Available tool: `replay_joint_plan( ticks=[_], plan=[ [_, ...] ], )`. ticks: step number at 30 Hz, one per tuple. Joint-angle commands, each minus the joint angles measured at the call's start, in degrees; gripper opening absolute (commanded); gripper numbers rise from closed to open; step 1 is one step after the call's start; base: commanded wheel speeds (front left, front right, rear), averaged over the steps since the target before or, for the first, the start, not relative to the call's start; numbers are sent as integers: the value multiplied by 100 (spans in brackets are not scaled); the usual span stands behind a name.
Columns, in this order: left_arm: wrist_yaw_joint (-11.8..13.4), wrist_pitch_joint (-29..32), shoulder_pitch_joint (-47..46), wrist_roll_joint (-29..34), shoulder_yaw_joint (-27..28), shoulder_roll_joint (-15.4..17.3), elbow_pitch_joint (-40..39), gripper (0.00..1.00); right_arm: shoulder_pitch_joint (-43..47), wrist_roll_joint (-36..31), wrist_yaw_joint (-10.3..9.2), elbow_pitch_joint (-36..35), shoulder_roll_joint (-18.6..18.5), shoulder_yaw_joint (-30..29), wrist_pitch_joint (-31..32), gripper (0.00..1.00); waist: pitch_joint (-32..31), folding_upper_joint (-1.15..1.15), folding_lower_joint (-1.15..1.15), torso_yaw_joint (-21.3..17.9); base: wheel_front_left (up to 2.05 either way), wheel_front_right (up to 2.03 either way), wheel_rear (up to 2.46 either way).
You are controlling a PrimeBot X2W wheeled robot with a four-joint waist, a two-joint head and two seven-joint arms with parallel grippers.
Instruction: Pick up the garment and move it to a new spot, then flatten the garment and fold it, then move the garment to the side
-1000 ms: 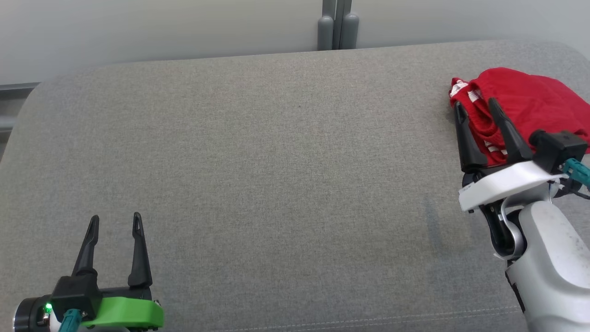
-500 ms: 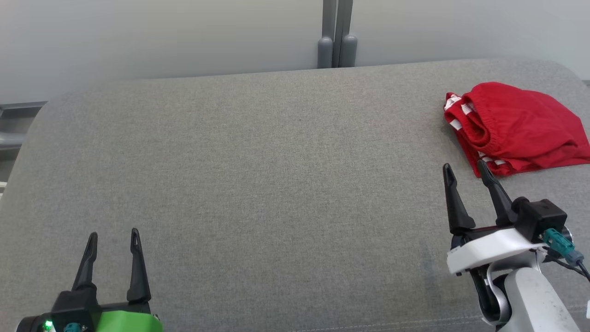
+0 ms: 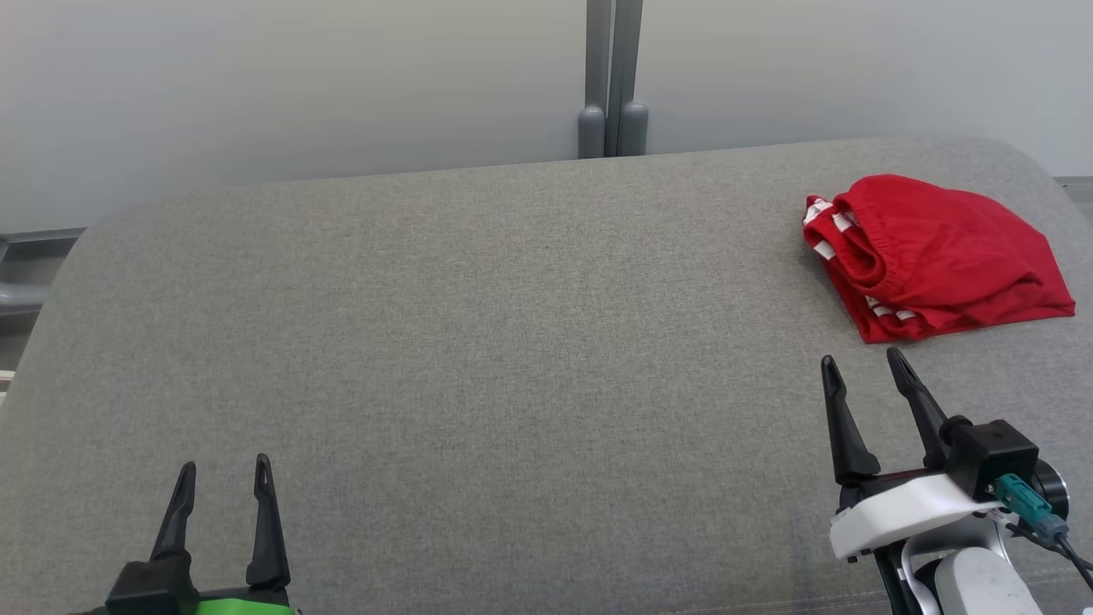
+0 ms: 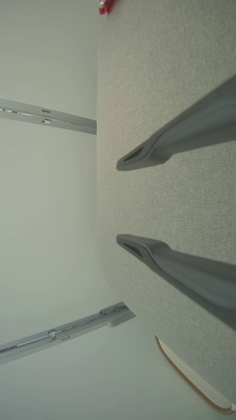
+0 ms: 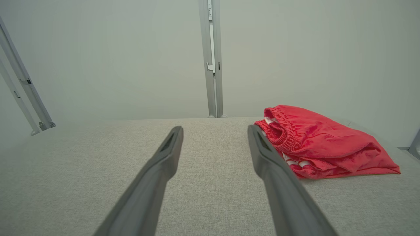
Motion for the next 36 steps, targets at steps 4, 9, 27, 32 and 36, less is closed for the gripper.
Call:
replay_joint_plan(
  ticks=[4,9,27,32,36],
  plan=[
    [9,5,51,-34,-2,-25,58,100,156,-121,-1,-72,60,-65,4,100,-25,0,0,-25,0,0,0],
    [12,5,43,-56,-18,-29,70,100,143,-164,-1,-116,88,-97,16,100,-14,0,0,-41,0,0,0],
    [6,5,10,-16,-24,-10,65,100,143,-201,-1,-146,122,-114,62,100,13,0,0,-54,0,0,0],
    [2,0,0,-14,-22,-13,76,0,118,-173,0,-116,126,-101,46,0,11,0,0,-48,0,0,0],
    [-3,34,-27,-91,4,-47,298,0,172,-86,0,75,159,-113,76,0,13,0,0,-49,0,0,0]
  ],
)
